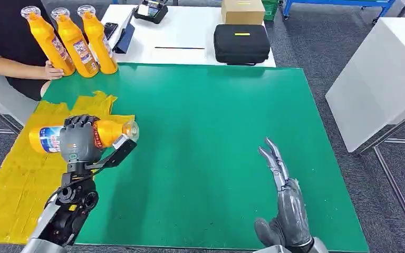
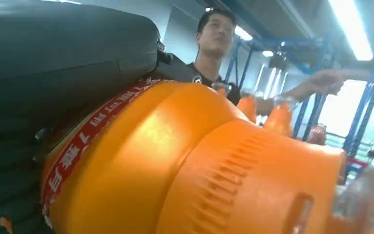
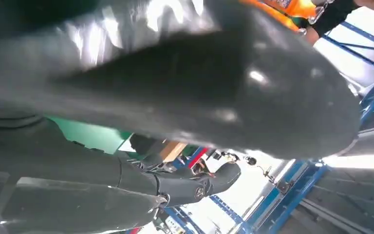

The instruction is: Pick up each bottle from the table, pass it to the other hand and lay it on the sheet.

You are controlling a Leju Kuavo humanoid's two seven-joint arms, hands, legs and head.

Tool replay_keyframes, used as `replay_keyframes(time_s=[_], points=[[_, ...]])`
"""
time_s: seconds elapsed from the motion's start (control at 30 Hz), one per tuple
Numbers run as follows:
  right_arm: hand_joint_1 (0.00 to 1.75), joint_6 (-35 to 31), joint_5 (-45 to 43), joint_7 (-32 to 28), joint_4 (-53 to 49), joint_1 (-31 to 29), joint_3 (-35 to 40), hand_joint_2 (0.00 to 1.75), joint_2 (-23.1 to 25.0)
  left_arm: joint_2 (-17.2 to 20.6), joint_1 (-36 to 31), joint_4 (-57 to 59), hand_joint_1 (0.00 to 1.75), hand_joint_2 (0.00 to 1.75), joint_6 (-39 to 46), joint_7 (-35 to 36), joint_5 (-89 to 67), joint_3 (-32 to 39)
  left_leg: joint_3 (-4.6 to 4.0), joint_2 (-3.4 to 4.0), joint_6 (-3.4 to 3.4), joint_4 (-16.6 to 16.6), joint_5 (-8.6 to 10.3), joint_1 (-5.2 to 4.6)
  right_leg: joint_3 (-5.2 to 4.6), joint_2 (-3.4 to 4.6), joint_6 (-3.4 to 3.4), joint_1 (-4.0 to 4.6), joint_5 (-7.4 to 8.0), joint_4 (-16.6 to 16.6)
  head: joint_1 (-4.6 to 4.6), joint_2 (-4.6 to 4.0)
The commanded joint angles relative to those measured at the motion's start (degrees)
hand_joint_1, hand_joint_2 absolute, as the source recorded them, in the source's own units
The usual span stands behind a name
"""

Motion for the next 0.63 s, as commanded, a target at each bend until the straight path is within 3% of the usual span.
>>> replay_keyframes(time_s=[0.03, 0.27, 0.63], points=[[0.00, 2.39, 1.87, 0.92, 0.51, -0.16, 0.30, 0.00, 3.00, 1.57, -2.05, 8.92, 0.00, 0.00, -2.96, 1.81, -2.72, 2.77, 0.15, 0.02, 0.00, -0.03, -0.05, 0.02, 0.11, 0.03, -0.28, 0.06, -0.05, 0.00, 0.00, 0.00], [0.00, 5.88, 2.91, 0.00, 0.60, -0.65, -1.66, 0.00, 5.20, 0.57, -0.27, 6.82, 0.00, 0.00, -5.49, 2.54, -5.70, 4.69, 0.13, 0.06, 0.02, -0.02, -0.07, 0.04, 0.09, 0.05, -0.28, 0.07, -0.05, -0.03, 0.00, 0.00], [0.00, 5.94, 2.83, -0.61, 0.76, -0.54, -1.76, 0.00, 4.90, 0.06, 0.62, 5.06, 0.00, 0.00, -6.97, 2.07, -6.31, 5.64, 0.04, 0.02, 0.01, -0.03, -0.03, 0.03, 0.03, 0.00, -0.22, 0.05, -0.03, -0.02, 0.02, 0.00]])
